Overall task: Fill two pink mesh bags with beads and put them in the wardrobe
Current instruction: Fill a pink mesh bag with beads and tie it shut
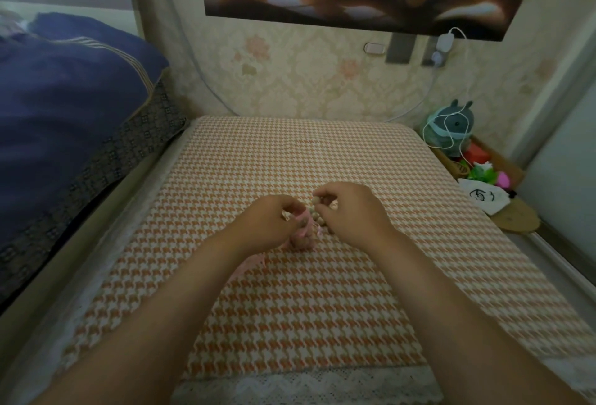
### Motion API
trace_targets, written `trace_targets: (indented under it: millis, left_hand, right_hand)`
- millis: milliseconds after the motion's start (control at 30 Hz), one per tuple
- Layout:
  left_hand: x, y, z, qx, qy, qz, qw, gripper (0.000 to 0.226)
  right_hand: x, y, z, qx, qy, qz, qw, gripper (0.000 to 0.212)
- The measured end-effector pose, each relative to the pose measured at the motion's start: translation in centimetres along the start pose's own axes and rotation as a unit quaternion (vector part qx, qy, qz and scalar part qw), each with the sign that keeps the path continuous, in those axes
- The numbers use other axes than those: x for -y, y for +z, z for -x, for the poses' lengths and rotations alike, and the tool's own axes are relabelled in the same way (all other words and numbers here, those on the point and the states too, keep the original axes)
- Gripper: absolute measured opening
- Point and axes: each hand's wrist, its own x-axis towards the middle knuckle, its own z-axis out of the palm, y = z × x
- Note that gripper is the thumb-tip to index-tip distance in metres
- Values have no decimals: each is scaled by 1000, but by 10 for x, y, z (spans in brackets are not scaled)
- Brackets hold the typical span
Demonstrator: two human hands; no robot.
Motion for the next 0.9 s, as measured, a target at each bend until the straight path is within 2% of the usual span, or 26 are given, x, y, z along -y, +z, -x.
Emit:
trace_targets:
  millis: [167,333,500,567,667,733,767,833,900]
  left_hand:
    - [4,1,-1,6,0,40,999,23]
    - [9,-1,-2,7,0,34,999,36]
    - [11,-6,-1,-1,-1,41,999,30]
    - [10,-6,-1,7,2,74,997,31]
    - [12,-4,-1,56,-32,149,987,65]
    - [17,3,0,80,-23,130,988,90]
    - [20,8,0,89,-17,120,989,95]
    - [24,19,0,77,-2,116,990,82]
    - [27,27,-4,24,15,87,996,45]
  right_hand:
    - [15,0,7,33,-58,43,997,19]
    - [13,5,7,65,-43,51,996,26]
    - [8,5,8,102,-43,41,993,30]
    - [8,7,9,126,-41,47,990,25]
    - [7,10,9,127,-36,67,989,13]
    - [6,11,8,113,-36,76,990,15]
    - [6,11,7,106,-35,81,990,16]
    - [6,10,6,100,-30,82,991,18]
    - [5,9,6,103,-25,81,991,21]
